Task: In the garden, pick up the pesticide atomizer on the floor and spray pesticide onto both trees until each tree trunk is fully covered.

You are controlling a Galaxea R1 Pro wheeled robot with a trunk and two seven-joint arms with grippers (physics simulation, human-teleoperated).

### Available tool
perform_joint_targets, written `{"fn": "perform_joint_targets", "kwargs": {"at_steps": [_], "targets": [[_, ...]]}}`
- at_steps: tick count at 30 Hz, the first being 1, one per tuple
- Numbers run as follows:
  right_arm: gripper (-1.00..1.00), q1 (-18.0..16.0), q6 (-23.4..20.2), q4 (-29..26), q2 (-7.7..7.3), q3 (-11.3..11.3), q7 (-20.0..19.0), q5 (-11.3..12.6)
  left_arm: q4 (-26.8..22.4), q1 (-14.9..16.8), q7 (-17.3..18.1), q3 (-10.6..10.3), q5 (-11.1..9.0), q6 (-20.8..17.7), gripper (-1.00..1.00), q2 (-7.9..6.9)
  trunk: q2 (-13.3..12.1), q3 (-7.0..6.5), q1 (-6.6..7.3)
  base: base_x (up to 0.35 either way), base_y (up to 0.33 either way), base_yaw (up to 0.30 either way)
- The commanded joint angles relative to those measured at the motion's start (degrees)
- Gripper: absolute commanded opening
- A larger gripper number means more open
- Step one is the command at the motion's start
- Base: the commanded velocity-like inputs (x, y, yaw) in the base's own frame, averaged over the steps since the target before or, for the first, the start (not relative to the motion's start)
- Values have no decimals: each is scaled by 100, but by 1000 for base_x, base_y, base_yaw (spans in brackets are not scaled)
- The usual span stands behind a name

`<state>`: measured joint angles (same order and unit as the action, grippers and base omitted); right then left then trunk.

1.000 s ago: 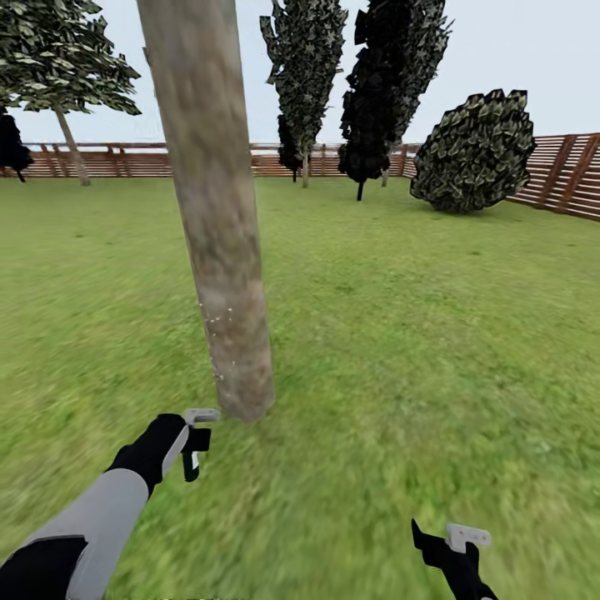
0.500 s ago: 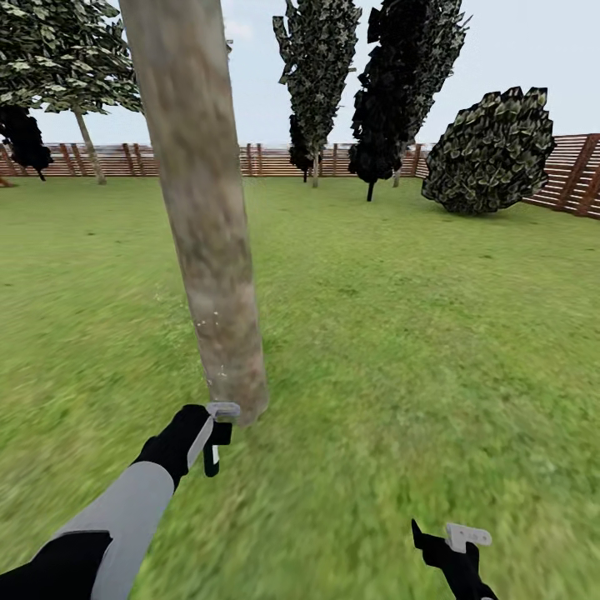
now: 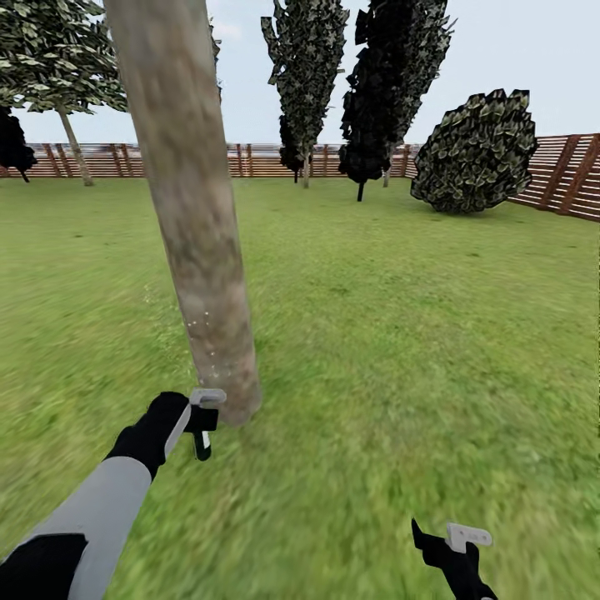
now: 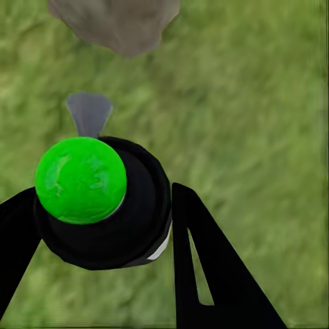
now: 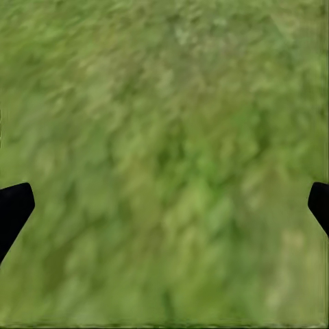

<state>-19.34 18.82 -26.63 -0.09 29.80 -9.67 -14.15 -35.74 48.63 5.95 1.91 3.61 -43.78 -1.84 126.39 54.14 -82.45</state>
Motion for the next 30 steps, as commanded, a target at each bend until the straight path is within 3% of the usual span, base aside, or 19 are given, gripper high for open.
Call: {"fn": "perform_joint_targets", "kwargs": {"at_steps": [1, 5, 7, 10, 11, 12, 13, 16, 17, 21, 22, 23, 26, 28, 30], "targets": [[100, 0, 0, 3, 0, 0, 0, 0, -6, 11, -8, -38, 68, 1, -100, 54, 0, 0, 0, -300, 0, 0], [100, 0, 1, 8, 0, 0, 0, 0, -5, 205, -14, -81, 142, -127, -100, 259, 0, 0, 0, -276, 0, 0], [100, 0, 1, 7, 0, 0, 0, 0, -11, 512, -20, -85, 147, -836, -100, 357, 0, 0, 0, -97, 0, 0], [100, 0, 1, 8, 0, 0, 0, -1, -11, 737, -145, -79, 156, -1068, -100, 281, 0, 0, 0, -15, 0, 0], [100, 0, 0, 8, 0, 0, 0, -3, -7, 816, -333, -60, 153, -1113, -100, 206, 0, 0, 0, -3, 0, 0], [100, 0, 0, 9, 0, 0, 0, -1, -4, 893, -489, -34, 117, -1268, -100, -33, 0, 0, 0, 0, 0, 0], [100, 0, 0, 9, 0, 0, 0, -2, -3, 925, -515, -29, 107, -1312, -100, -143, 0, 0, 0, 0, 0, 0], [100, 0, -1, 9, 0, 0, 0, -8, -3, 975, -537, -39, 89, -1360, -100, -258, 0, 0, 0, 0, 0, 0], [100, 0, 1, 9, 0, 0, 0, -4, -3, 982, -540, -60, 86, -1371, -100, -224, 0, 0, 0, 0, 0, 0], [100, 0, -1, 9, -8, 0, 0, -1, -6, 1044, -552, -83, 131, -1383, -100, 376, 0, 0, 0, 0, 0, 0], [100, 0, -1, 7, -9, 0, 0, 0, -4, 1181, -558, -82, 139, -1386, -100, 526, 0, 0, 0, 0, 0, 0], [100, 0, -1, 4, -9, 0, 0, 0, -3, 1204, -558, -83, 139, -1387, -100, 538, 0, 0, 0, 0, 0, 0], [100, 0, -1, 5, -9, 0, 0, 0, 4, 1238, -560, -80, 146, -1394, -100, 407, 0, 0, 0, 0, 0, 0], [100, 0, -1, 8, -9, 0, 0, -2, 6, 1237, -541, -58, 96, -1404, -100, -9, 0, 0, 0, 0, 0, 0], [100, 0, -1, 8, -9, 0, -2, -5, 4, 1235, -522, -50, 72, -1418, -100, -294, 0, 0, 0, 0, 0, 0]]}}
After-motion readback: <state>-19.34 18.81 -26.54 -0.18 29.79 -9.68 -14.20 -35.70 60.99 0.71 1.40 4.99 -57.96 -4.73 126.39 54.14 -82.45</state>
